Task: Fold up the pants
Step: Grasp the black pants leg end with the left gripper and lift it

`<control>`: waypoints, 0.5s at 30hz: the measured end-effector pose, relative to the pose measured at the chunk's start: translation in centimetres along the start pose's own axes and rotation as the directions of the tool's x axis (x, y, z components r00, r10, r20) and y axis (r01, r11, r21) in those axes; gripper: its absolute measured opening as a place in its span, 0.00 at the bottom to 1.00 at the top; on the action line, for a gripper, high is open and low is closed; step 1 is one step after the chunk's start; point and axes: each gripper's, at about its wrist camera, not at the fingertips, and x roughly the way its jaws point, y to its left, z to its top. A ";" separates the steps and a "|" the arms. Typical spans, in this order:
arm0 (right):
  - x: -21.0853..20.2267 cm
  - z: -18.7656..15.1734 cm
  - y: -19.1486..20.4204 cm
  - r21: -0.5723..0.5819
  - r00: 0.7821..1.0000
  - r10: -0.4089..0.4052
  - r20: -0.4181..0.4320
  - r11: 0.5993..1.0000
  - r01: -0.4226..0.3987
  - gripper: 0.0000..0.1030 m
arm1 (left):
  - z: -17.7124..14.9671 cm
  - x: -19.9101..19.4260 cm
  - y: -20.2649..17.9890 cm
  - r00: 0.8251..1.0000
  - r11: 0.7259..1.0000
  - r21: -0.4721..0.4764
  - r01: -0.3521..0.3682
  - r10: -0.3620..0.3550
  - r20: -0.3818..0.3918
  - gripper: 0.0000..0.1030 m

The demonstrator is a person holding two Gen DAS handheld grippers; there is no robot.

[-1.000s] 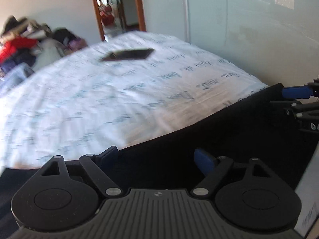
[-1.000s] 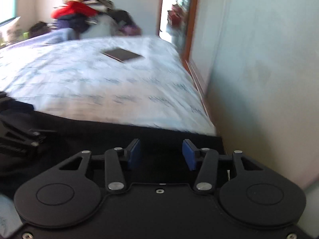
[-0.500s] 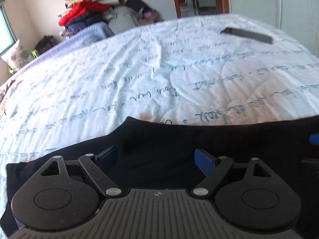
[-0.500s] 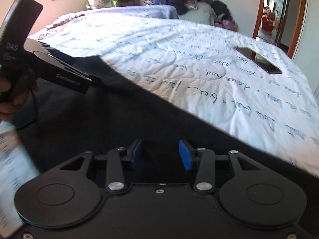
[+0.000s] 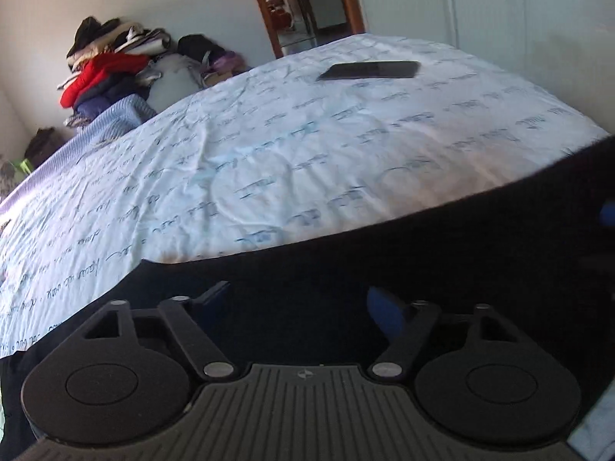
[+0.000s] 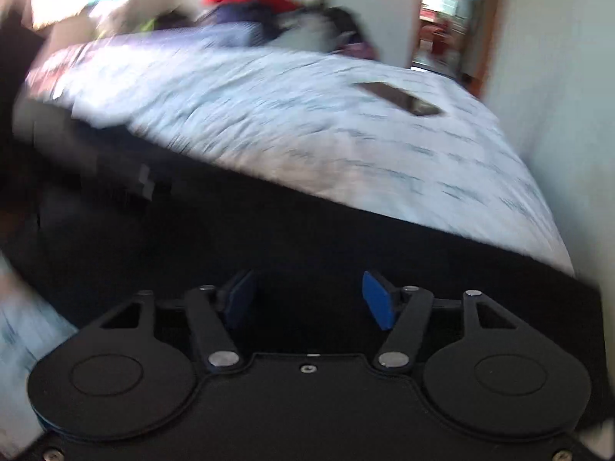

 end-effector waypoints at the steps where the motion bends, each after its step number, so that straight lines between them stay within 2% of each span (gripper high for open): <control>1: -2.1 -0.5 -1.7 0.082 0.998 -0.030 0.051 0.996 0.026 0.61 | -0.2 -1.0 -0.7 0.999 0.999 0.004 0.045 -0.045 0.027 0.79; 3: -5.6 -2.1 -5.1 0.235 0.988 -0.127 0.092 0.967 0.103 0.63 | -0.2 -2.4 -2.1 0.991 0.992 0.020 0.122 -0.123 0.056 0.82; 7: -9.2 -5.4 -12.1 0.508 0.965 -0.257 0.050 0.839 0.197 0.64 | -0.4 -3.1 -6.3 0.982 0.982 0.093 0.162 -0.170 0.082 0.87; 9: -9.7 -6.9 -14.3 0.600 0.968 -0.248 0.034 0.780 0.179 0.64 | -0.7 -2.1 -8.6 0.985 0.976 0.148 0.162 -0.170 0.042 0.86; 12: -9.0 -8.7 -16.3 0.715 0.975 -0.223 0.012 0.683 0.147 0.64 | -1.2 -2.0 -10.2 0.990 0.980 0.174 0.095 -0.111 0.086 0.89; 15: -8.2 -9.5 -17.2 0.773 0.975 -0.206 0.083 0.631 0.068 0.66 | -0.7 -2.9 -9.2 0.989 0.985 0.134 0.106 -0.119 0.092 0.88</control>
